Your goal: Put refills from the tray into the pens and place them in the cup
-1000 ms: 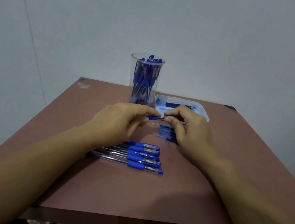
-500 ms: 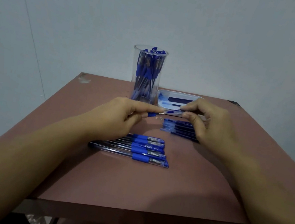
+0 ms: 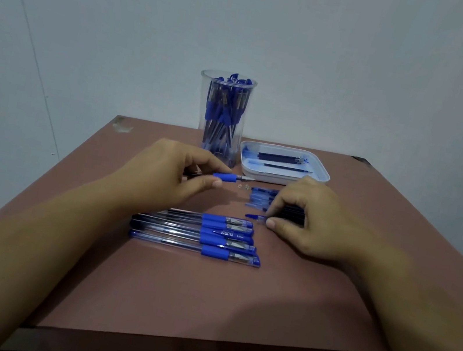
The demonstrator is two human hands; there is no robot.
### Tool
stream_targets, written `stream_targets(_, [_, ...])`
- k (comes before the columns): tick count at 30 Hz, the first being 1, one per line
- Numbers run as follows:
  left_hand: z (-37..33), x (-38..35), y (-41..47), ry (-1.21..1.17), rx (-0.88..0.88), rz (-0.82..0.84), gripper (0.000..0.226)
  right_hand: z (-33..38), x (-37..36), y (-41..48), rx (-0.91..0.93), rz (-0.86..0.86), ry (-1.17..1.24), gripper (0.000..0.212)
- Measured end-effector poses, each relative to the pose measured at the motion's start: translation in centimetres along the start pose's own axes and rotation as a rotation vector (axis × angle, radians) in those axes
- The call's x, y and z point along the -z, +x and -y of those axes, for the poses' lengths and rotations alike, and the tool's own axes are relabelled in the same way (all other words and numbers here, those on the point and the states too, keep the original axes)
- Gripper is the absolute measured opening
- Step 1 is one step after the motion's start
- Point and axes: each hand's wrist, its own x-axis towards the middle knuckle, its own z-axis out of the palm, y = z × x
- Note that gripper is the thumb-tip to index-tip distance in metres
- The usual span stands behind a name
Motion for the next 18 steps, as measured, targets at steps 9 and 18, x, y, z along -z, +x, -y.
stream_targets(9, [-1.0, -0.5, 0.0, -0.011, -0.106, -0.026, 0.025, 2.1, -0.8, 0.9, 0.048, -0.332, 0.018, 0.020])
stream_targets(18, [-1.0, -0.7, 0.0, 0.004, -0.114, -0.061, 0.024, 2.6, -1.0, 1.1, 0.108, -0.405, 0.110, 0.016])
